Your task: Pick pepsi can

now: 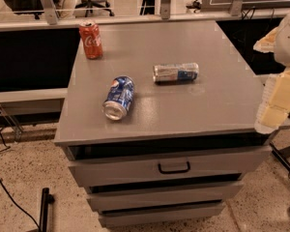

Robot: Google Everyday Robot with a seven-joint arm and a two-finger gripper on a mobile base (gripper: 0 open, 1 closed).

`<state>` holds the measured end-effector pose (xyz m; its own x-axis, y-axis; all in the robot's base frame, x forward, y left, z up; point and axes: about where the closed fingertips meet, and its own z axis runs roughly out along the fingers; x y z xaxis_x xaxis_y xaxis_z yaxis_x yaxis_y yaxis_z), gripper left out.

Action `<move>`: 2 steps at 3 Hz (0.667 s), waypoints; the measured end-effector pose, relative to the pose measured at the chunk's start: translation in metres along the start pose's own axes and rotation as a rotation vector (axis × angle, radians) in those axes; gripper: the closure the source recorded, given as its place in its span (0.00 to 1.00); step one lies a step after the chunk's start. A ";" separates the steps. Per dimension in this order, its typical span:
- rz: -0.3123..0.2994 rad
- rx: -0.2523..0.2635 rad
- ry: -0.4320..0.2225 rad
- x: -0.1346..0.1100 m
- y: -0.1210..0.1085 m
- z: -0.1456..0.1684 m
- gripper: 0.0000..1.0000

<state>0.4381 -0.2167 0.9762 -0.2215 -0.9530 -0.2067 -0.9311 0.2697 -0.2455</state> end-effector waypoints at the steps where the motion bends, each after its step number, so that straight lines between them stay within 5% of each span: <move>1: 0.000 0.000 0.000 0.000 0.000 0.000 0.00; 2: -0.054 0.040 0.002 -0.006 -0.002 -0.003 0.00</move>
Offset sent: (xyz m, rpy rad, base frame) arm 0.0060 0.0136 0.0079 -0.0736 -0.1071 0.1208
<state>0.4402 -0.2115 0.9808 -0.1719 -0.9665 -0.1907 -0.9293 0.2233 -0.2941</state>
